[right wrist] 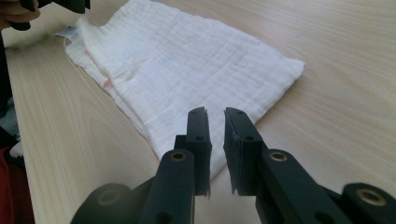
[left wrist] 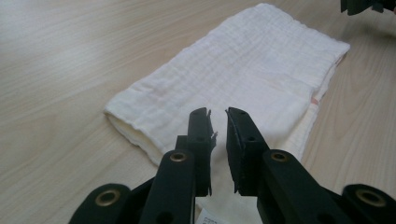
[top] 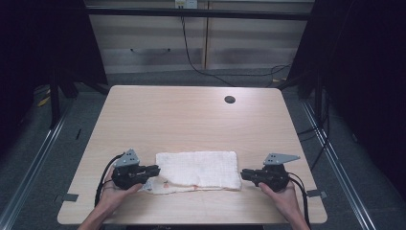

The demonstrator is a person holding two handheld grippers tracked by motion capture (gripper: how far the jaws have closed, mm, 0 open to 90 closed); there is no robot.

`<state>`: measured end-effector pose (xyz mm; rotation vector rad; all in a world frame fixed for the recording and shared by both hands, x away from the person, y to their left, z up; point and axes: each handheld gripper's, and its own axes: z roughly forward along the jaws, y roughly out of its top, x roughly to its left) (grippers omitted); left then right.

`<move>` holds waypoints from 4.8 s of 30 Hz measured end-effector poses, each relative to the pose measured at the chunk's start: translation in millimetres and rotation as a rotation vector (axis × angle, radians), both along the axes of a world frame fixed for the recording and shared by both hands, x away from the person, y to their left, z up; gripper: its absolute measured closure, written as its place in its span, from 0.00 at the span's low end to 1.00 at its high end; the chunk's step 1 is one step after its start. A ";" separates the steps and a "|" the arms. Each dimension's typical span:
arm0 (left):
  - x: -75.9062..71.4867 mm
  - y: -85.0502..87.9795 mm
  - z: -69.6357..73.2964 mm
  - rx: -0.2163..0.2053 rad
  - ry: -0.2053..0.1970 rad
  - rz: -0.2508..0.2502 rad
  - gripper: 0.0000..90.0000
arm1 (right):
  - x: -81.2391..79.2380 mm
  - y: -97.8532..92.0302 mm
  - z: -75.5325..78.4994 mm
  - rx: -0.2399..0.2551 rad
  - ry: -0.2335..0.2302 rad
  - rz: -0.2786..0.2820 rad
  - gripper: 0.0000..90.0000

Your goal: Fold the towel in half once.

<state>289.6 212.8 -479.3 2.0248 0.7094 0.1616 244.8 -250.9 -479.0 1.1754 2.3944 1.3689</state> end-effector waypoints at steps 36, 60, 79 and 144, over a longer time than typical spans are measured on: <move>38.3 -13.3 -27.7 0.115 0.053 0.053 0.86 | 107.3 30.5 -25.9 -0.087 0.031 -0.055 0.78; 32.6 -8.5 -26.8 0.127 0.049 0.045 0.87 | 98.7 31.4 -24.4 -0.110 0.020 -0.032 0.98; 76.1 -4.8 -20.5 0.064 0.121 0.125 0.66 | 99.8 28.8 -22.6 -0.077 0.022 -0.038 0.98; 62.1 -17.2 -27.9 0.119 0.085 0.070 0.95 | 44.5 49.4 29.0 0.061 -0.092 0.139 0.98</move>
